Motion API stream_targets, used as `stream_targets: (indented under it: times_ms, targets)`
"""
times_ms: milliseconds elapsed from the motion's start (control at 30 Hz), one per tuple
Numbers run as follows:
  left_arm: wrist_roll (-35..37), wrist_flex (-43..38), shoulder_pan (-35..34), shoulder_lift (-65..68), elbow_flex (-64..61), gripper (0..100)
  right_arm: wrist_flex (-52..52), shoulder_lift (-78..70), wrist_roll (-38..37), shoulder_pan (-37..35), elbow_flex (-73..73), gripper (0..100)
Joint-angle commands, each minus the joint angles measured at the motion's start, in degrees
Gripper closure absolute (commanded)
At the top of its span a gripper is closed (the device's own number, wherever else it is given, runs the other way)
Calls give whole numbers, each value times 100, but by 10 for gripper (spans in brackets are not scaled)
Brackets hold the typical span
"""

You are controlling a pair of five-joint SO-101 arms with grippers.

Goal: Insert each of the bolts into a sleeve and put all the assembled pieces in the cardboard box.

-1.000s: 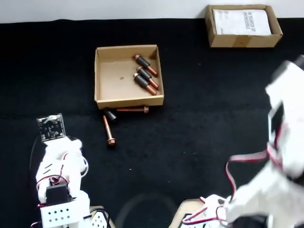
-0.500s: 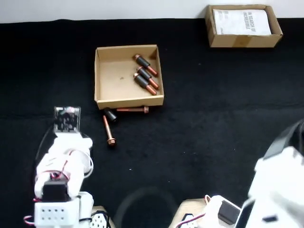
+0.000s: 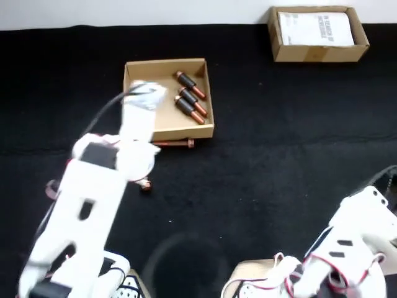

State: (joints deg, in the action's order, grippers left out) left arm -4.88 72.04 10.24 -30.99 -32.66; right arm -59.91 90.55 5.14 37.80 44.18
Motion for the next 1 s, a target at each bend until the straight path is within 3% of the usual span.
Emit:
stream_targets:
  times_ms: [0, 200, 400, 533, 700, 967]
  targets:
    - [-756, 79, 391, 813, 936, 990, 1393, 831, -545, 620, 1877, 991]
    - [-1714, 70, 514, 2044, 1736, 990, 2738, 1429, -1011, 1332, 3776, 991]
    - [-3587, 114, 523, 3363, 2607, 983, 3925, 1437, -1011, 1842, 4866, 991]
    - [-4580, 290, 514, 4330, 3407, 880, 4769, 1437, -1310, 1833, 5543, 991]
    - [-5749, 1292, 497, 5640, 5051, 811, 5270, 1393, -1653, 1631, 5930, 991]
    - [-5943, 2110, 338, 7609, 7890, 811, 5305, 1429, -1653, 1349, 5912, 991]
